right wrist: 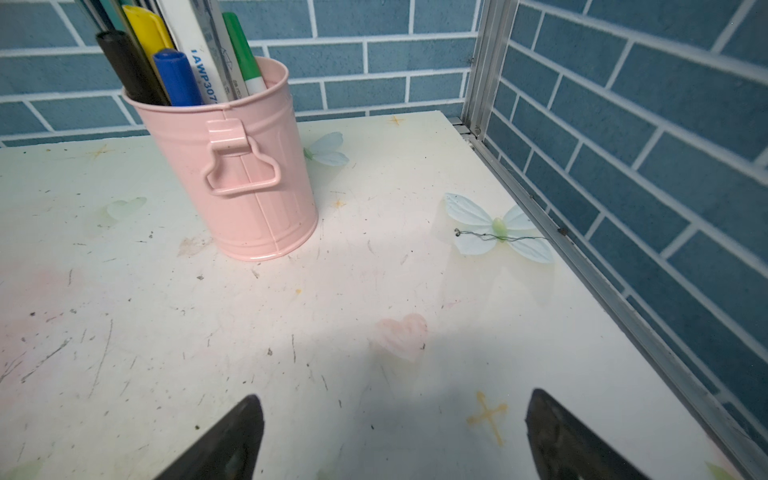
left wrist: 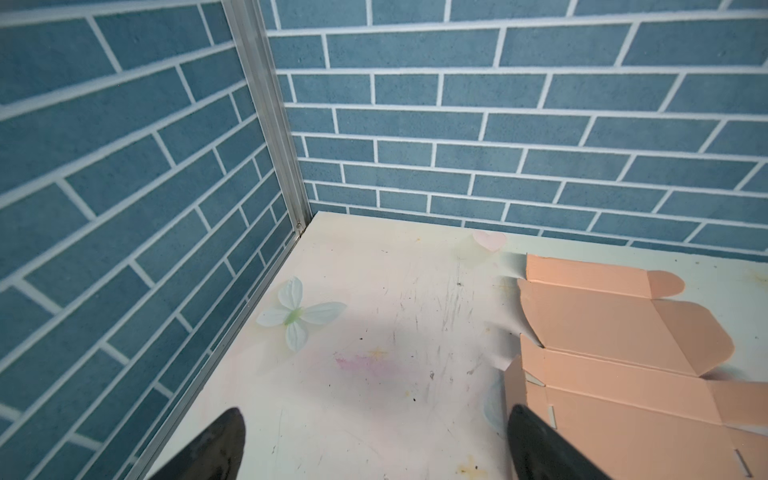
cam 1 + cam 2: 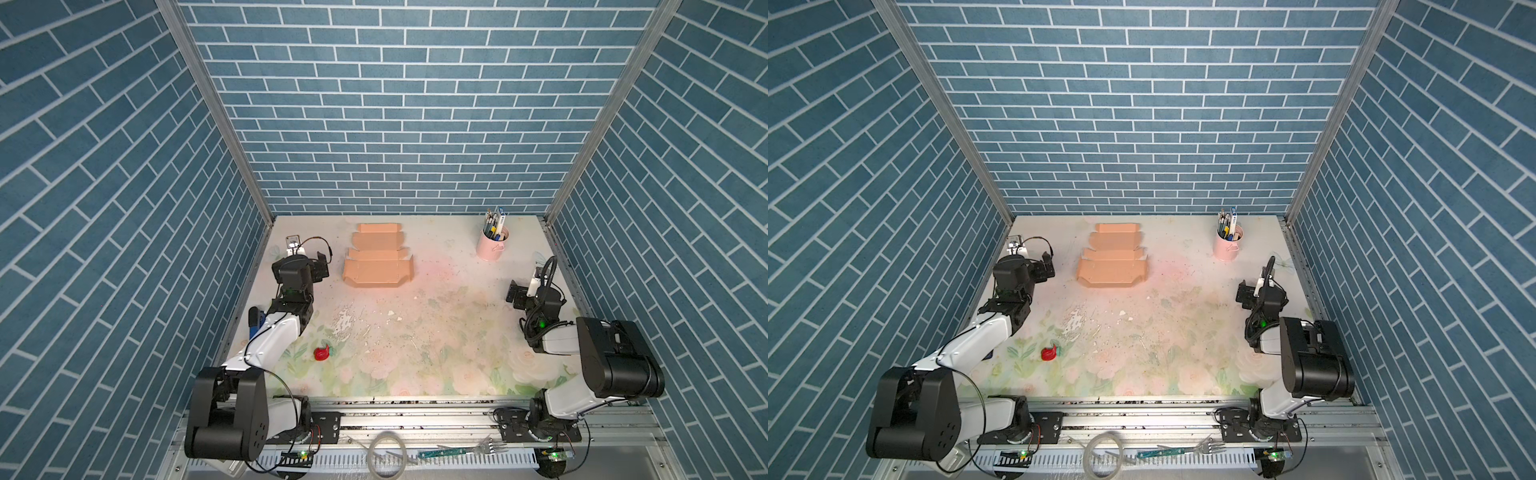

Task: Fold the paper box
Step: 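Reach both grippers forward toward the peach cardboard box blank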

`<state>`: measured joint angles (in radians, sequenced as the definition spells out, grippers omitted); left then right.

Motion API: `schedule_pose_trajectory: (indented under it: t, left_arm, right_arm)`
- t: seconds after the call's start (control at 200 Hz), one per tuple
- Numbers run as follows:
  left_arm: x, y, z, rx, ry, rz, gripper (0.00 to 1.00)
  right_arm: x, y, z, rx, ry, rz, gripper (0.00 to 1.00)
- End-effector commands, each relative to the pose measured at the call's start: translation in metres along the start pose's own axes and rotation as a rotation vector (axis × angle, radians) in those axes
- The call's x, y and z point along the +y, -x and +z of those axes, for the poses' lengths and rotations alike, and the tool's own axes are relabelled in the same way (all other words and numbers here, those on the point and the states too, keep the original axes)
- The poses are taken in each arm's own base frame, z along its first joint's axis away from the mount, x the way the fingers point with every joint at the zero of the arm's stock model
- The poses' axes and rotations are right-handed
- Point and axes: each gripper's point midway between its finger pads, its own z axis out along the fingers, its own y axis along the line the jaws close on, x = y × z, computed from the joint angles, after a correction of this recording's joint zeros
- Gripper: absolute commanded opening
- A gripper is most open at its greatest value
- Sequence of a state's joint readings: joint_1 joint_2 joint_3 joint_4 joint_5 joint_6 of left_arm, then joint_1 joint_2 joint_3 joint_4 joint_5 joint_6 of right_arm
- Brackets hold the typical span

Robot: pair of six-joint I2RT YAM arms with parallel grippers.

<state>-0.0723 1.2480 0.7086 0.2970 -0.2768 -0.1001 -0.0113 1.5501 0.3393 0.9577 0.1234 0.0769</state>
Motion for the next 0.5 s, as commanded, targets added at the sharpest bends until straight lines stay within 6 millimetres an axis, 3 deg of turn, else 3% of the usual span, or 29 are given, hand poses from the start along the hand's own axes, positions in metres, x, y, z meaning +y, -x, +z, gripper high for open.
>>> schedule_pose_trajectory:
  t: [0.0, 0.21, 0.295, 0.385, 0.495]
  left_arm:
    - [0.007, -0.006, -0.006, 0.093, 0.046, -0.052, 1.0]
    - [-0.002, -0.004, -0.003, 0.189, 0.023, -0.106, 1.0]
    - [-0.004, -0.007, -0.001, 0.224, 0.021, -0.122, 1.0]
    - [-0.01, -0.012, 0.003, 0.254, 0.001, -0.119, 1.0]
    - [-0.014, -0.019, 0.011, 0.3, -0.003, -0.094, 1.0]
  right_arm:
    - [-0.002, 0.007, -0.002, -0.031, -0.024, -0.031, 0.97]
    - [0.003, 0.023, -0.018, -0.068, -0.052, -0.078, 0.93]
    - [0.01, 0.046, -0.038, -0.071, -0.073, -0.107, 0.91]
    - [0.015, 0.076, -0.066, -0.134, -0.051, -0.022, 0.91]
    - [0.025, 0.096, -0.094, -0.167, -0.006, 0.067, 0.91]
